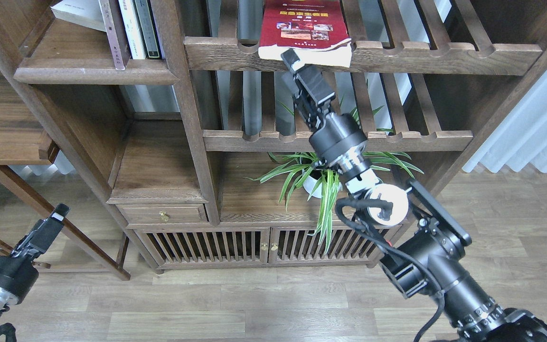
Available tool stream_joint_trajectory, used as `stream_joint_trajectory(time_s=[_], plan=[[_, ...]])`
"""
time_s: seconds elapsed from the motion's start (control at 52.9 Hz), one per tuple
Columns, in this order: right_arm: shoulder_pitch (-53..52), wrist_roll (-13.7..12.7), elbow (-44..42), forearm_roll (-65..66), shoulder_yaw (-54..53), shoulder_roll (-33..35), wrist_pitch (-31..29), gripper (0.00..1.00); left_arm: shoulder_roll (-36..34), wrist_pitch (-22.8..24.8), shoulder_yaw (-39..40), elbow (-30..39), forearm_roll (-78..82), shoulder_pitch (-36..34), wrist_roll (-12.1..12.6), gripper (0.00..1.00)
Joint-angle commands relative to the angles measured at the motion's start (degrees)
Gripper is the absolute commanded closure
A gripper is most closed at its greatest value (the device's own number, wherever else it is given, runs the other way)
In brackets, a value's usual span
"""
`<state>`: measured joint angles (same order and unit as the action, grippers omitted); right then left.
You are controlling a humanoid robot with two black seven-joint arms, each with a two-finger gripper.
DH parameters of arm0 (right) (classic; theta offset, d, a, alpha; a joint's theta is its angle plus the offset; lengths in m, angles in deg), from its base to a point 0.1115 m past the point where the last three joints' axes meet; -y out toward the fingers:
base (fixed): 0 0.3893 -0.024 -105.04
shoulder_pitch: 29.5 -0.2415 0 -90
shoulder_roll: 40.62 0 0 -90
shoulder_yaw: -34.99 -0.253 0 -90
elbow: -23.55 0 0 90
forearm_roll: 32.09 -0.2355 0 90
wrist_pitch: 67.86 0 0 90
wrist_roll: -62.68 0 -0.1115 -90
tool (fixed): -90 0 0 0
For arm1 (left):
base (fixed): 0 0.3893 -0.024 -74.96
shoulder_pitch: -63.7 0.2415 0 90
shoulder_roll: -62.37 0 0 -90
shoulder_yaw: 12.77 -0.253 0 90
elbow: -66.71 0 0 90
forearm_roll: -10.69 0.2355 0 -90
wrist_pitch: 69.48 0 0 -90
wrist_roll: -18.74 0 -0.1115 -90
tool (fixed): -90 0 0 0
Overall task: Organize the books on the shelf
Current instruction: 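Raise the right gripper up toward the red book on the top shelf, then grasp the bottom edge of the red book with the right gripper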
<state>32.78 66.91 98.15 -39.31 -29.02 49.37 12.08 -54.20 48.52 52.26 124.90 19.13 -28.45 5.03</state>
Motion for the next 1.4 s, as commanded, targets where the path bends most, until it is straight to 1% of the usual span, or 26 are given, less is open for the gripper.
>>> stream_joint_trajectory(time_s=[0.0,0.208,0.416,0.491,0.548,0.605,0.642,0.68,0.699,0.718,0.737,0.775,0.793,0.907,1.115,1.247,1.285,1.304,1.322,1.36,1.379], plan=[[-1.55,-0.01,-0.86,0.01,-1.38,0.01,1.62,0.23,0.02,0.0,0.09,0.09,0.0,-0.23,0.0,0.01],[-1.99,-0.01,-0.94,-0.08,-1.64,0.01,5.13,0.23,0.02,0.0,0.09,0.09,0.0,-0.4,0.0,0.01],[-2.96,-0.01,-0.94,-0.08,-2.17,0.01,7.24,0.23,0.02,0.0,0.18,0.0,-0.09,-0.4,0.0,0.01],[-3.05,-0.01,-0.94,-0.17,-2.26,0.01,7.25,0.26,0.02,0.0,0.18,0.0,-0.09,-0.4,0.0,0.01],[-3.05,-0.01,-0.77,-0.26,-2.26,0.01,7.25,0.31,0.02,0.0,0.18,0.0,-0.09,-0.49,0.0,0.01],[-2.96,0.08,-0.5,-0.52,-2.61,0.01,6.55,0.49,0.02,0.0,0.27,0.0,-0.18,-0.49,0.0,0.01],[-2.79,0.08,-0.24,-0.7,-3.14,0.01,6.19,0.58,0.02,0.0,0.45,0.0,-0.18,-0.49,0.0,0.01],[-2.79,0.08,-0.24,-0.87,-3.58,0.01,5.67,0.69,0.02,0.0,0.62,0.0,-0.18,-0.4,0.0,0.01],[-2.7,0.08,-0.24,-0.87,-3.67,0.01,5.49,0.72,0.02,0.0,0.62,0.0,-0.18,-0.4,0.0,0.01],[-2.7,0.08,-0.15,-0.87,-3.75,0.01,5.23,0.78,0.02,0.0,0.62,0.0,-0.18,-0.4,0.0,0.01],[-2.61,0.08,-0.15,-0.87,-3.75,0.01,5.05,0.81,0.02,0.0,0.71,0.0,-0.18,-0.4,0.0,0.01],[-2.52,0.08,-0.15,-0.87,-3.75,0.01,4.35,0.92,0.02,0.0,0.97,0.0,-0.26,-0.4,0.0,0.01],[-2.44,0.08,-0.07,-0.87,-3.75,0.01,4.09,0.95,0.02,0.0,1.06,0.0,-0.26,-0.4,0.0,0.01],[-2.43,-0.01,0.2,-0.87,-3.14,0.01,4.35,0.97,0.02,0.0,1.41,0.0,-0.26,-0.4,0.0,0.01],[-2.43,-0.1,0.55,-0.87,-2.08,0.01,4.08,0.98,0.02,0.0,1.41,0.0,-0.26,-0.49,0.0,0.01],[-2.26,-0.01,1.25,-0.87,-2.08,0.01,3.64,0.95,0.11,0.0,1.5,0.0,-0.26,-0.49,0.0,0.01],[-2.26,-0.01,1.87,-0.87,-2.17,0.01,3.64,0.91,0.11,0.0,1.5,0.0,-0.26,-0.49,0.08,0.01],[-2.35,-0.01,2.22,-0.87,-2.26,0.01,3.73,0.85,0.11,0.0,1.5,0.0,-0.26,-0.58,0.0,0.01],[-2.43,-0.01,2.31,-0.87,-2.26,0.01,3.82,0.83,0.11,0.0,1.5,0.0,-0.26,-0.58,0.0,0.01],[-2.87,-0.01,2.83,-0.78,-2.0,0.01,4.34,0.69,0.11,0.0,1.5,0.0,-0.26,-0.67,0.0,0.01],[-2.87,-0.1,2.92,-0.78,-2.0,0.01,4.35,0.66,0.11,0.0,1.5,0.0,-0.26,-0.67,0.0,0.01]])
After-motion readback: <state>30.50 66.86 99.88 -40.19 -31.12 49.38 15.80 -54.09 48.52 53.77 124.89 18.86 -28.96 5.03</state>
